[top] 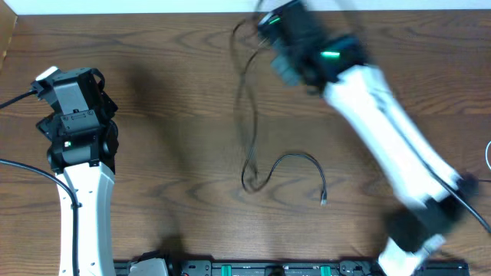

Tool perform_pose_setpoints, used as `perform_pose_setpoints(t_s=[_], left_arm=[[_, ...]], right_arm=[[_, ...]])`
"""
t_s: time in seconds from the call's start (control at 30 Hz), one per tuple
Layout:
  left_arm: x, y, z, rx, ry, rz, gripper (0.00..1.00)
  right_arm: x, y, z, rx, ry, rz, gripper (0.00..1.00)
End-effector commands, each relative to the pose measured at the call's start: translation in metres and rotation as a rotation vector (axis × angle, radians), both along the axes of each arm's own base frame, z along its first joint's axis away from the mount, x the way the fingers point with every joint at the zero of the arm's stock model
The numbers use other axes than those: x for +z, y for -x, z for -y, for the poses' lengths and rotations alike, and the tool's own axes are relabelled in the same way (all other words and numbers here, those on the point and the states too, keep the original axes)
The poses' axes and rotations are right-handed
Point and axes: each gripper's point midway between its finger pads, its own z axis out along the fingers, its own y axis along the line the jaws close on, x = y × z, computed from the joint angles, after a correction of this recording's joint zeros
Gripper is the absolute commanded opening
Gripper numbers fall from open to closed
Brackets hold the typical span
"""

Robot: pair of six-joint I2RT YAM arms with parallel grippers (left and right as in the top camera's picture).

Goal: Untangle cables
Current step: 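Carry the black cable off the table to the upper right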

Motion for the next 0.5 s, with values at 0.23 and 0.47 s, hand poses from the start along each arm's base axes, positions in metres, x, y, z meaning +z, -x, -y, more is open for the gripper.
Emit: perform_pose_setpoints(t_s=[0.23,0.47], left_arm=[[0.003,-0.003,0.002,-0.004,0.016,0.021,0.88],[0.003,-0.003,0.002,-0.004,0.016,0.020,0.88]], right_arm=[[0.199,0.057,0.230,-0.593,-0.055,0.562,0.01],[0.263,0.118,0.347,-0.912,-0.026,0.821,0.01]])
